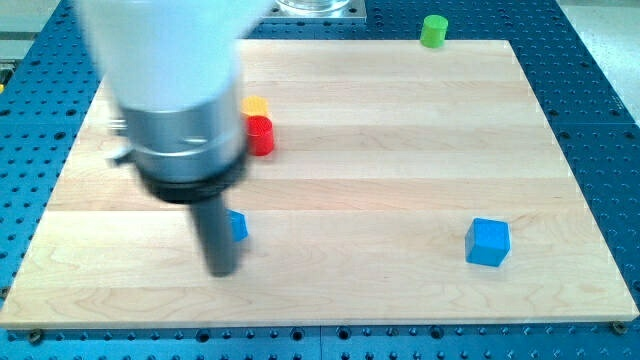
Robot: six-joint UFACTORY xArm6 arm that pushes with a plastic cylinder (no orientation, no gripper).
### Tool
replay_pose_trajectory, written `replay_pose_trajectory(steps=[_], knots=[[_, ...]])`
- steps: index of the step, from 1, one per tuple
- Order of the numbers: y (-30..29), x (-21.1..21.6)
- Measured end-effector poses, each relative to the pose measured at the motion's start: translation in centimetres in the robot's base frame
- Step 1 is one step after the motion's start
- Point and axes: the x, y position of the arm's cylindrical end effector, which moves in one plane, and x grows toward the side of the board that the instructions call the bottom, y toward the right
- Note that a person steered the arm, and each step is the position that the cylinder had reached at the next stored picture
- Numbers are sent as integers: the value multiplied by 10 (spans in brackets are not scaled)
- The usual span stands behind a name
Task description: Move the triangle to the top left of the green star
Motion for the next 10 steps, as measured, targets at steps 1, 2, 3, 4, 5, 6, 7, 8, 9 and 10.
replay_pose_trajectory(steps=[1, 2, 3, 4, 5, 6, 7, 8, 9, 10], knots=[[-24, -14], [30, 26], [42, -14], [4, -39], [-35, -65], [-33, -83], [-3, -65], [24, -65], [-14, -68], [-46, -93]])
